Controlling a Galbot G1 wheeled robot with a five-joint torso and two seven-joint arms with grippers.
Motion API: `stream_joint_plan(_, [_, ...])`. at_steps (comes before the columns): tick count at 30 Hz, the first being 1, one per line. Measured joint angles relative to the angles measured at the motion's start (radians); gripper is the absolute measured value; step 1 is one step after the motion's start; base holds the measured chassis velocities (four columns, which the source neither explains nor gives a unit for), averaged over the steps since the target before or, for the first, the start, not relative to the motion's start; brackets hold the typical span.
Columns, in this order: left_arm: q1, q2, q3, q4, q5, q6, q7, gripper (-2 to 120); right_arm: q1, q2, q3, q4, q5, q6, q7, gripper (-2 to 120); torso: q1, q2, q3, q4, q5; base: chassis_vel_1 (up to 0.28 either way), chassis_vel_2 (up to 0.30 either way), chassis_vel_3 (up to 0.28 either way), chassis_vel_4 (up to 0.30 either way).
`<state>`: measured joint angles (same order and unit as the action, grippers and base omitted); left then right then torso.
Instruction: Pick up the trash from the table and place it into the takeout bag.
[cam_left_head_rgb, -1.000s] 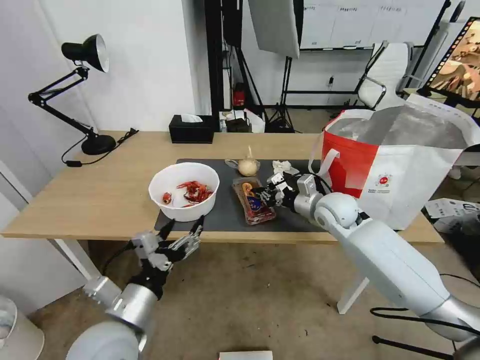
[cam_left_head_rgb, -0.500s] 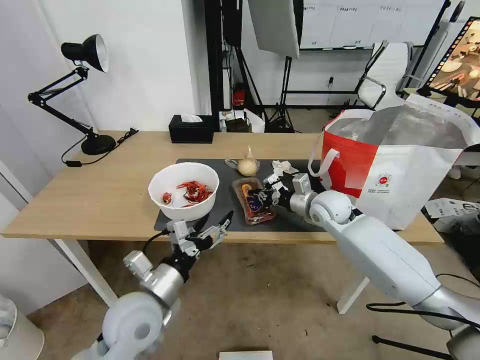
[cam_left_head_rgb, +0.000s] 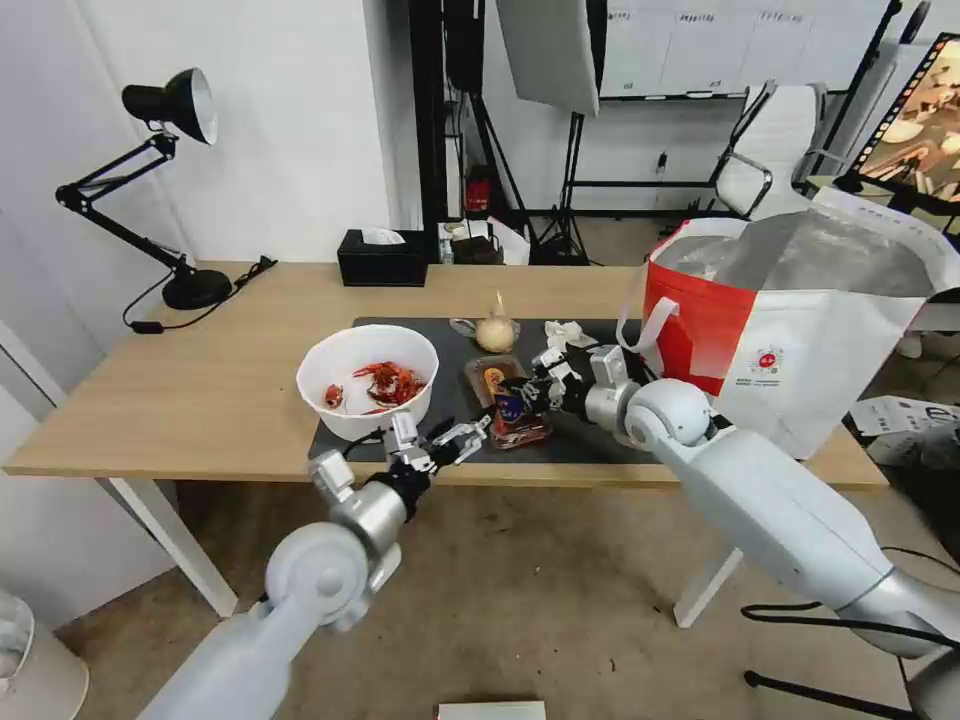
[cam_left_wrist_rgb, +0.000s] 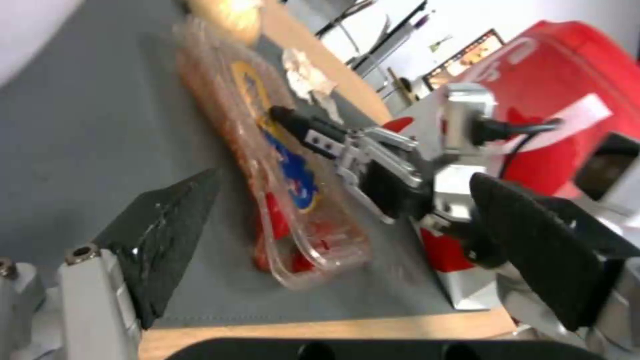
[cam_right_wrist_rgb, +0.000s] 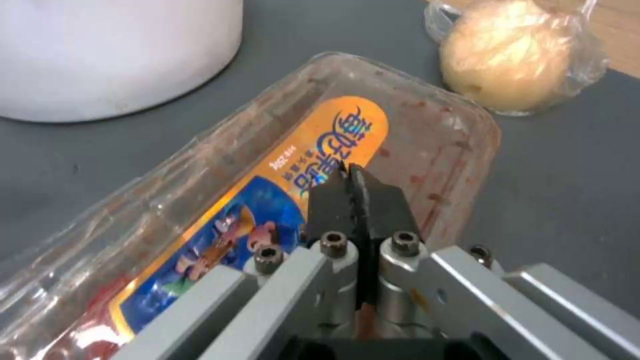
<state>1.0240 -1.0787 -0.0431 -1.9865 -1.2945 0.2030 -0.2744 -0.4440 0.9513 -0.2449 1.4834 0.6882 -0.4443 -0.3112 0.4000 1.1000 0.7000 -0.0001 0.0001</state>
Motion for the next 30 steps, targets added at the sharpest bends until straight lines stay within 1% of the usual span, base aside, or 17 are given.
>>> stream_joint_plan(1, [-0.022, -0.012, 0.006, 0.021, -0.028, 0.007, -0.018, 100, 0.000, -0.001, -0.001, 0.001, 0.002, -0.003, 0.000, 0, 0.000, 0.000, 0.000, 0.0000, 0.0000, 0.000, 0.000, 0.000, 0.000])
stream_joint_plan(3, [-0.029, -0.016, 0.008, 0.027, -0.036, 0.010, -0.023, 100, 0.000, -0.002, -0.001, 0.001, 0.003, -0.004, 0.000, 0, 0.000, 0.000, 0.000, 0.0000, 0.0000, 0.000, 0.000, 0.000, 0.000])
stream_joint_plan(5, [-0.058, -0.035, 0.013, 0.057, -0.060, 0.016, -0.040, 100, 0.001, -0.004, -0.002, 0.001, 0.005, -0.010, 0.000, 0, 0.000, 0.000, 0.000, 0.0001, 0.0000, 0.000, 0.000, 0.000, 0.000])
stream_joint_plan(12, [-0.074, -0.060, 0.024, 0.089, -0.066, 0.021, -0.052, 100, 0.001, -0.006, -0.002, 0.004, 0.010, -0.022, -0.002, 0, 0.000, 0.000, 0.000, 0.0001, -0.0001, 0.000, 0.000, 0.000, 0.000])
stream_joint_plan(20, [-0.082, -0.079, 0.034, 0.108, -0.064, 0.030, -0.067, 100, 0.000, -0.009, -0.002, 0.007, 0.012, -0.023, -0.003, 0, 0.000, 0.000, 0.000, 0.0001, 0.0000, 0.000, 0.000, 0.000, 0.000])
stream_joint_plan(27, [-0.112, -0.107, 0.044, 0.154, -0.095, 0.031, -0.093, 100, -0.008, -0.018, -0.003, 0.021, 0.016, -0.026, -0.002, 0, 0.000, 0.000, 0.000, 0.0000, -0.0001, 0.000, 0.000, 0.000, 0.000])
stream_joint_plan(29, [-0.118, -0.113, 0.048, 0.169, -0.093, 0.031, -0.094, 97, -0.015, -0.023, -0.001, 0.029, 0.016, -0.026, -0.003, 0, 0.000, 0.000, 0.000, 0.0000, 0.0000, 0.000, 0.000, 0.000, 0.000])
stream_joint_plan(30, [-0.119, -0.116, 0.049, 0.176, -0.090, 0.030, -0.094, 93, -0.019, -0.025, 0.000, 0.032, 0.015, -0.026, -0.003, 0, 0.000, 0.000, 0.000, 0.0001, 0.0001, 0.000, 0.000, 0.000, 0.000])
